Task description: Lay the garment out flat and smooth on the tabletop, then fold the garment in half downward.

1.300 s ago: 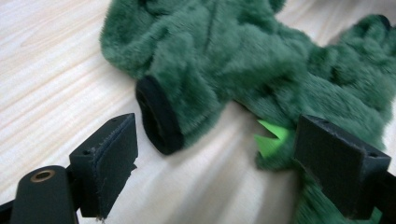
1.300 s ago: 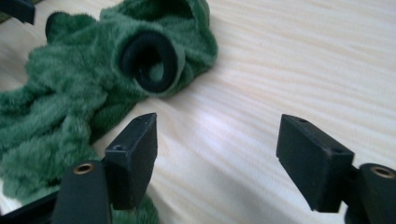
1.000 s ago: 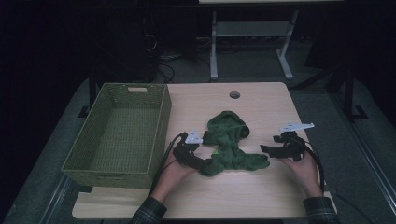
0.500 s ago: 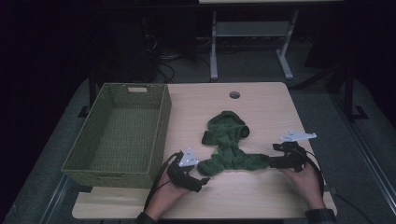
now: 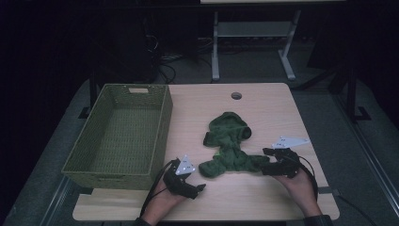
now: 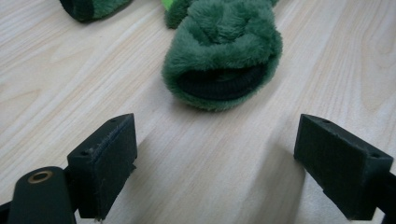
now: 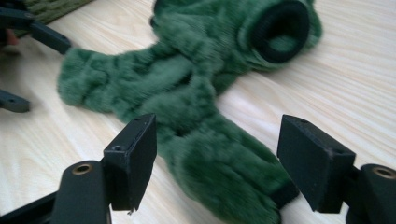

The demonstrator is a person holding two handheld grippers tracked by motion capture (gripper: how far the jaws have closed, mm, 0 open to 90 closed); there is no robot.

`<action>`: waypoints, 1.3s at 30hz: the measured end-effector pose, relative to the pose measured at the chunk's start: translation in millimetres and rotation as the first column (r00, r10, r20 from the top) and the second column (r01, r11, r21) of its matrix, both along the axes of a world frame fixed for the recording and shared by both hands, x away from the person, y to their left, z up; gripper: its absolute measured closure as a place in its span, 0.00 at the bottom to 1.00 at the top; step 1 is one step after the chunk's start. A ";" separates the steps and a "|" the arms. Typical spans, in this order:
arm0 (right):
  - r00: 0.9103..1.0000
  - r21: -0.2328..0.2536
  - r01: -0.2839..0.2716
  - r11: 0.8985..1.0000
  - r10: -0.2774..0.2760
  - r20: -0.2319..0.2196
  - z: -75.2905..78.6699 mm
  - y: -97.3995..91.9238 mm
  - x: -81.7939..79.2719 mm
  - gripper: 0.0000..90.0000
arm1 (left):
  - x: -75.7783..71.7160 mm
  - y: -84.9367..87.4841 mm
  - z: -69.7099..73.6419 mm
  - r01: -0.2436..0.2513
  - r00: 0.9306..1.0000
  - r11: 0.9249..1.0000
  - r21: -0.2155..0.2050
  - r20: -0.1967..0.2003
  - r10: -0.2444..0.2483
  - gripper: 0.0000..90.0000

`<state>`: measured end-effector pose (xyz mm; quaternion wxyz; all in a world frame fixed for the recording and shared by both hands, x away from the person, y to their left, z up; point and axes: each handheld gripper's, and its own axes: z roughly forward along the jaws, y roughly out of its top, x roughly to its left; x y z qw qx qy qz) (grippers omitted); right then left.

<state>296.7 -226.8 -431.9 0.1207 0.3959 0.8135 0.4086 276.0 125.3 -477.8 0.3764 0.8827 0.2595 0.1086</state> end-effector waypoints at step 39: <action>0.929 -0.047 -0.370 0.928 0.371 0.009 -5.5 143.0 -8.3 0.78 | -0.1 0.9 -0.1 0.008 1.000 1.000 -0.002 -0.002 -0.008 0.14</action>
